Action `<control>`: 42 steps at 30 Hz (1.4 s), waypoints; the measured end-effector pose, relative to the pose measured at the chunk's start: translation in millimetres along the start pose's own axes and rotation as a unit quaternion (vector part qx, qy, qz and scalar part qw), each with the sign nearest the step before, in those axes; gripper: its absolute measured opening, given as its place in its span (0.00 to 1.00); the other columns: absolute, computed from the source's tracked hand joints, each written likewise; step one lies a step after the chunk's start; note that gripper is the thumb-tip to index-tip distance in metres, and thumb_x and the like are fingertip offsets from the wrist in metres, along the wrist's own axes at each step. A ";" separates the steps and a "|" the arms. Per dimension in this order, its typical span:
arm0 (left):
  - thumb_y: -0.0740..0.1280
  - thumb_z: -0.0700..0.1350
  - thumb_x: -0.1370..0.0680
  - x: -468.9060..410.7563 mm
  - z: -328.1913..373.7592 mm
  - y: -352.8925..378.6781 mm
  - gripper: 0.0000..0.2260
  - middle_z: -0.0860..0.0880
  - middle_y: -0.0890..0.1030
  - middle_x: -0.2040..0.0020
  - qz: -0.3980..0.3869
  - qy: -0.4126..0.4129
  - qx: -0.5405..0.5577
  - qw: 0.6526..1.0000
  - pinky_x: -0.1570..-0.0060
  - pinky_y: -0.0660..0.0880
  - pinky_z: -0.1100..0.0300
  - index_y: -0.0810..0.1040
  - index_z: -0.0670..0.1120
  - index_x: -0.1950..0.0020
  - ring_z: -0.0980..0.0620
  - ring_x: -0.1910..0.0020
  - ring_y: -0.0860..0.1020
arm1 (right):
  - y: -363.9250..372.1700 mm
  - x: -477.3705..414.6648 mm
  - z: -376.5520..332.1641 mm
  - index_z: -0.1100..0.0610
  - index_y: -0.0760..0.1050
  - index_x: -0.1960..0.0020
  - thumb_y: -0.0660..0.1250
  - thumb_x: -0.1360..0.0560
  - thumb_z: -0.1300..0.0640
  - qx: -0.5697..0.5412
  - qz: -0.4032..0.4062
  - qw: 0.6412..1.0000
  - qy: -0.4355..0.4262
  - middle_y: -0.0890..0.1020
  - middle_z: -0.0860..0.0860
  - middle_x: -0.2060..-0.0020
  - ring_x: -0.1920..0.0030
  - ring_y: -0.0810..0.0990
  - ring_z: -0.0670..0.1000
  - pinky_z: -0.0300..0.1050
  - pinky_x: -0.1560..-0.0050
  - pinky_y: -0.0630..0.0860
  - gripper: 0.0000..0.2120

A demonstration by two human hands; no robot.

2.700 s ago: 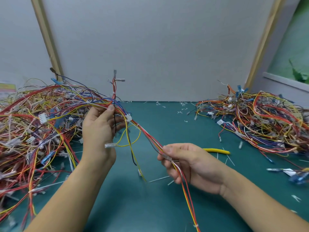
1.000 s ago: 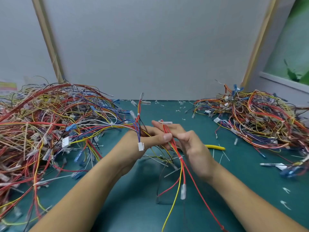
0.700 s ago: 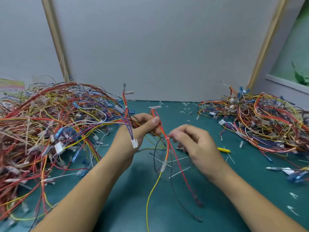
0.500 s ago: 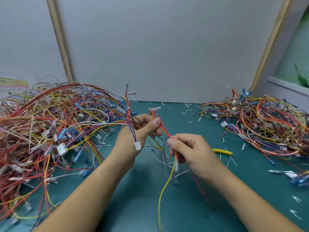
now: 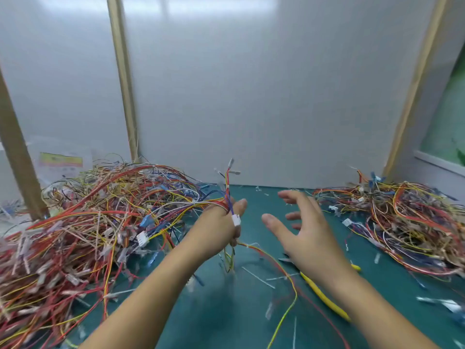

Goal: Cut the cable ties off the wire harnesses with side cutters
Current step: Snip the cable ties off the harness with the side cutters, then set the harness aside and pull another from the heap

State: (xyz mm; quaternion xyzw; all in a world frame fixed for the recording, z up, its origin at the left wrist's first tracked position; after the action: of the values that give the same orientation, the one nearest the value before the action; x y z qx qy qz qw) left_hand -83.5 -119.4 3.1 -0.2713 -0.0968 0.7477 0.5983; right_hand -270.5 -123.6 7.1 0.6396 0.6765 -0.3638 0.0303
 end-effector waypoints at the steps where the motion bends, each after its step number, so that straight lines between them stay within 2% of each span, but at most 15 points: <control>1: 0.61 0.54 0.18 -0.8 6.0 -2.4 0.22 0.48 0.80 0.73 -0.013 0.017 -0.006 1.000 0.70 0.70 0.68 0.76 0.40 0.65 0.55 0.74 0.76 | 2.0 -4.7 -12.4 0.37 0.70 0.37 0.67 0.31 0.35 -0.006 -0.031 0.999 -0.022 0.72 0.34 0.43 0.47 0.76 0.39 0.38 0.48 0.75 0.23; 4: 0.65 0.52 0.24 3.1 16.7 -5.5 0.09 0.57 0.81 0.67 -0.050 0.028 0.082 0.995 0.63 0.72 0.68 0.81 0.50 0.59 0.59 0.64 0.78 | 18.4 -16.8 -42.3 0.36 0.72 0.38 0.66 0.26 0.42 -0.041 -0.150 0.987 -0.039 0.75 0.36 0.42 0.50 0.79 0.39 0.39 0.49 0.77 0.17; 7: 0.60 0.44 0.18 7.7 3.0 -7.3 0.08 0.50 0.80 0.47 -0.037 -0.028 0.089 0.995 0.46 0.78 0.55 0.77 0.52 0.43 0.48 0.44 0.80 | 36.2 -17.9 -57.5 0.37 0.74 0.37 0.65 0.21 0.52 -0.152 -0.245 0.957 0.015 0.78 0.48 0.46 0.61 0.77 0.45 0.41 0.64 0.78 0.15; 10: 0.59 0.51 0.23 22.8 -1.3 -13.2 0.07 0.52 0.81 0.53 -0.122 -0.058 0.076 0.988 0.53 0.77 0.58 0.76 0.56 0.49 0.53 0.55 0.80 | 49.4 -10.1 -57.5 0.40 0.72 0.34 0.63 0.19 0.49 -0.149 -0.293 0.944 0.038 0.78 0.49 0.52 0.65 0.79 0.46 0.36 0.70 0.73 0.15; 13: 0.67 0.70 0.38 49.7 -7.6 -36.3 0.24 0.57 0.83 0.57 -0.130 -0.144 0.126 0.973 0.53 0.74 0.59 0.83 0.60 0.48 0.56 0.56 0.77 | 52.0 -3.4 -54.3 0.42 0.74 0.36 0.67 0.22 0.44 -0.103 -0.324 0.940 0.028 0.80 0.46 0.60 0.68 0.78 0.36 0.28 0.67 0.69 0.16; 16: 0.71 0.73 0.42 78.0 -22.1 -64.0 0.34 0.51 0.83 0.47 -0.150 -0.151 0.037 0.976 0.46 0.79 0.58 0.83 0.52 0.45 0.52 0.49 0.80 | 44.3 -1.5 -61.8 0.51 0.83 0.51 0.70 0.25 0.40 -0.023 -0.394 0.918 -0.018 0.81 0.46 0.68 0.69 0.71 0.42 0.34 0.67 0.67 0.14; 19: 0.71 0.72 0.36 97.5 -30.9 -99.9 0.29 0.58 0.84 0.46 -0.114 -0.108 -0.021 0.987 0.41 0.78 0.58 0.82 0.54 0.45 0.60 0.46 0.81 | 28.2 -18.6 -72.7 0.49 0.84 0.59 0.67 0.24 0.44 0.033 -0.354 0.933 -0.053 0.76 0.47 0.72 0.70 0.71 0.48 0.45 0.65 0.70 0.12; 22: 0.71 0.64 0.29 109.9 -35.4 -126.9 0.17 0.59 0.85 0.49 -0.078 -0.066 -0.075 0.992 0.42 0.78 0.57 0.84 0.54 0.47 0.61 0.50 0.82 | 9.2 -40.2 -80.9 0.43 0.84 0.59 0.66 0.22 0.44 0.094 -0.311 0.942 -0.081 0.76 0.62 0.63 0.65 0.75 0.56 0.53 0.61 0.77 0.11; 26: 0.66 0.59 0.26 119.3 -27.6 -153.0 0.20 0.40 0.85 0.62 0.006 -0.063 0.065 0.996 0.60 0.82 0.51 0.84 0.42 0.62 0.39 0.62 0.84 | -2.3 -55.4 -82.4 0.50 0.84 0.55 0.67 0.23 0.47 0.128 -0.258 0.951 -0.109 0.79 0.58 0.64 0.64 0.74 0.51 0.47 0.62 0.72 0.09; 28: 0.65 0.57 0.24 118.8 -29.6 -172.2 0.18 0.40 0.83 0.65 0.113 -0.020 0.111 0.987 0.68 0.80 0.53 0.81 0.44 0.64 0.39 0.67 0.82 | 3.3 -50.1 -76.3 0.54 0.83 0.54 0.66 0.22 0.44 0.141 -0.258 0.949 -0.117 0.74 0.51 0.70 0.68 0.70 0.47 0.43 0.66 0.65 0.14; 30: 0.66 0.53 0.21 112.4 -36.1 -184.1 0.10 0.49 0.83 0.63 0.179 0.038 -0.032 0.983 0.67 0.78 0.58 0.81 0.52 0.58 0.48 0.67 0.81 | 15.1 -37.9 -63.9 0.51 0.82 0.55 0.64 0.22 0.41 0.169 -0.275 0.941 -0.101 0.71 0.46 0.72 0.72 0.67 0.44 0.39 0.70 0.61 0.15; 32: 0.68 0.48 0.21 101.1 -44.8 -176.4 0.09 0.59 0.82 0.47 0.091 0.062 -0.234 0.966 0.49 0.78 0.59 0.77 0.61 0.43 0.60 0.51 0.80 | 29.4 -25.1 -48.3 0.48 0.81 0.58 0.64 0.21 0.44 0.199 -0.306 0.928 -0.074 0.75 0.46 0.71 0.69 0.72 0.44 0.40 0.67 0.68 0.13; 34: 0.69 0.49 0.22 88.8 -61.4 -160.0 0.22 0.60 0.73 0.32 -0.039 0.074 -0.389 0.917 0.32 0.69 0.57 0.70 0.58 0.30 0.58 0.33 0.71 | 43.6 -14.9 -37.7 0.50 0.79 0.60 0.63 0.20 0.49 0.199 -0.335 0.920 -0.042 0.80 0.46 0.68 0.66 0.77 0.47 0.44 0.60 0.75 0.12; 36: 0.68 0.52 0.22 80.5 -71.6 -147.9 0.21 0.59 0.73 0.30 -0.081 0.108 -0.474 0.870 0.28 0.62 0.55 0.71 0.57 0.29 0.54 0.27 0.65 | 55.1 -8.7 -32.1 0.53 0.77 0.59 0.62 0.21 0.52 0.175 -0.349 0.921 -0.003 0.83 0.48 0.66 0.68 0.79 0.48 0.44 0.62 0.77 0.11; 42: 0.67 0.47 0.23 69.7 -70.7 -149.0 0.15 0.59 0.79 0.53 0.063 0.103 -0.373 0.920 0.48 0.77 0.53 0.70 0.57 0.38 0.58 0.51 0.75 | 74.0 -9.9 -32.6 0.54 0.70 0.42 0.58 0.21 0.54 0.125 -0.271 0.954 0.044 0.82 0.52 0.56 0.64 0.80 0.51 0.43 0.63 0.75 0.10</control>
State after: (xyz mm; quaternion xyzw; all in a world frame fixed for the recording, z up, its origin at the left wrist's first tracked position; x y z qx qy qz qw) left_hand 69.3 -26.6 -6.1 -0.5562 -0.2891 0.6613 0.4119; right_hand -189.3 -120.8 2.4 0.4464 0.7741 -0.4116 -0.1789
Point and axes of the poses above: each hand's wrist, its own x-axis away from the middle knuckle, its own y-axis out of the palm, z = x × y, the point moved 3 cm from there along -x, towards the middle knuckle
